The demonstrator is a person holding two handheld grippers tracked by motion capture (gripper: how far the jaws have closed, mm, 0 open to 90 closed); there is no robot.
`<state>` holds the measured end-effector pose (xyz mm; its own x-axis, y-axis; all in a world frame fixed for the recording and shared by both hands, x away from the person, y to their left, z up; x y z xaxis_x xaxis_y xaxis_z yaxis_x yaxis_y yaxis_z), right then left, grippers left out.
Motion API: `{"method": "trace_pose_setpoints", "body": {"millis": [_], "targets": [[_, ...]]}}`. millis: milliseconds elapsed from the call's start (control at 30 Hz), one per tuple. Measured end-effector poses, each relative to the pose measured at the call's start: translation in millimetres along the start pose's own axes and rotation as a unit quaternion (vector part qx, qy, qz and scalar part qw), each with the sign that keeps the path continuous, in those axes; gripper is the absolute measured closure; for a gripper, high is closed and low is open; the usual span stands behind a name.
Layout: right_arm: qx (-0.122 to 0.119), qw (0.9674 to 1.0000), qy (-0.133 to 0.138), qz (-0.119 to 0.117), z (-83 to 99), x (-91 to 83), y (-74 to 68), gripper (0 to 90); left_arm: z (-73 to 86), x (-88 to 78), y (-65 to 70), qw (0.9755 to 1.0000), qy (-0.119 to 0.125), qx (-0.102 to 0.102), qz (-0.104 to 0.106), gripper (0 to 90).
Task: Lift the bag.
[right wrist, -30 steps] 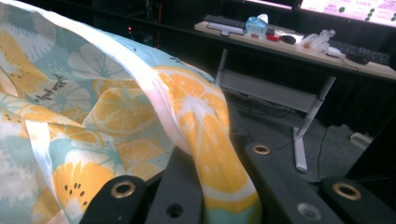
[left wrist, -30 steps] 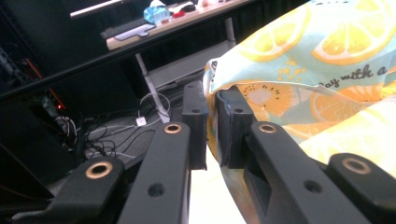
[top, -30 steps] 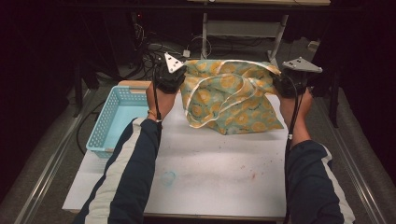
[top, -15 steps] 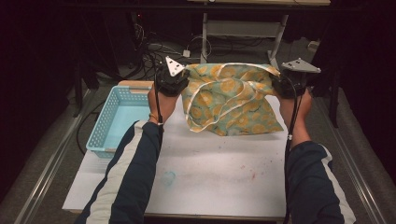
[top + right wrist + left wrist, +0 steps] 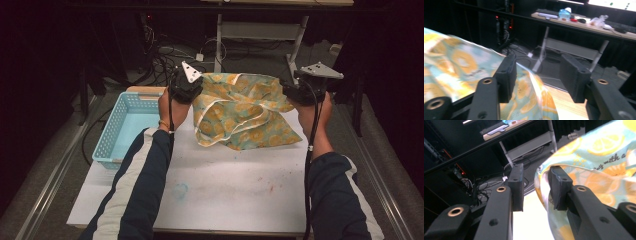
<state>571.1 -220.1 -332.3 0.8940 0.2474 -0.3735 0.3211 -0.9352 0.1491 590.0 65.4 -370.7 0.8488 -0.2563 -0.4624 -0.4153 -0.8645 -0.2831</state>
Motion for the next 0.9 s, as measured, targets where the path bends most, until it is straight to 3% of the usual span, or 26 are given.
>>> {"method": "trace_pose_setpoints", "body": {"millis": [100,233,333,400,467,533,600,667,700,733,800,900], "targets": [[-0.001,1.0000,0.002,-0.006,-1.8,-1.5,-4.3,41.6,0.1,-0.6,-3.1,1.0000,0.001,0.009,-0.002,69.8],[-0.001,0.9999,0.000,-0.017,0.2,-2.5,-10.2,39.1,1.2,-4.2,-5.7,1.0000,0.003,-0.004,-0.001,50.9],[-0.004,0.9997,0.000,-0.022,4.1,-3.7,-15.0,37.4,3.0,-9.1,-6.9,0.9999,0.011,0.012,-0.003,40.5],[-0.009,0.9997,0.002,-0.024,6.9,-5.6,-18.4,36.8,6.0,-14.5,-5.9,0.9997,0.020,0.013,0.006,31.8],[-0.020,0.9996,0.001,-0.021,10.0,-6.2,-21.5,35.4,9.4,-19.0,-5.3,0.9994,0.025,0.009,0.023,28.8],[-0.021,0.9994,-0.003,-0.026,13.4,-6.4,-25.6,35.0,13.3,-23.5,-5.9,0.9985,0.029,-0.010,0.045,28.6],[-0.021,0.9993,-0.001,-0.033,15.8,-7.6,-28.9,34.5,13.8,-28.6,-5.2,0.9944,0.038,-0.046,0.087,24.7],[-0.019,0.9990,0.001,-0.041,17.8,-9.3,-33.2,34.3,14.7,-35.2,2.3,0.9875,0.043,-0.052,0.142,24.3],[-0.022,0.9986,0.001,-0.047,18.8,-10.2,-35.7,34.2,17.0,-37.8,5.0,0.9885,0.040,-0.035,0.142,23.9],[-0.023,0.9985,-0.001,-0.050,20.2,-11.5,-38.1,34.1,20.5,-39.4,6.3,0.9919,0.030,-0.011,0.123,23.9],[-0.027,0.9983,0.005,-0.052,21.4,-14.7,-41.7,34.1,25.2,-44.0,9.5,0.9942,0.029,0.025,0.100,23.7],[-0.035,0.9979,0.008,-0.054,23.4,-19.1,-46.2,33.0,30.0,-50.3,11.3,0.9948,0.036,0.031,0.090,23.8]]}}
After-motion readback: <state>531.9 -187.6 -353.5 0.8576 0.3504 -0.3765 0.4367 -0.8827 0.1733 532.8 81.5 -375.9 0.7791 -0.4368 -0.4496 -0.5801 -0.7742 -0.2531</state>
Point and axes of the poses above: each handheld gripper's, and its own axes: x roughly forward along the jaws, z roughly out of its underside, y roughly to its right, the point moved 10 cm from there along x, roughly forward along the jaws, and after that the axes turned 6 degrees about -y, right-handed, at the moved point
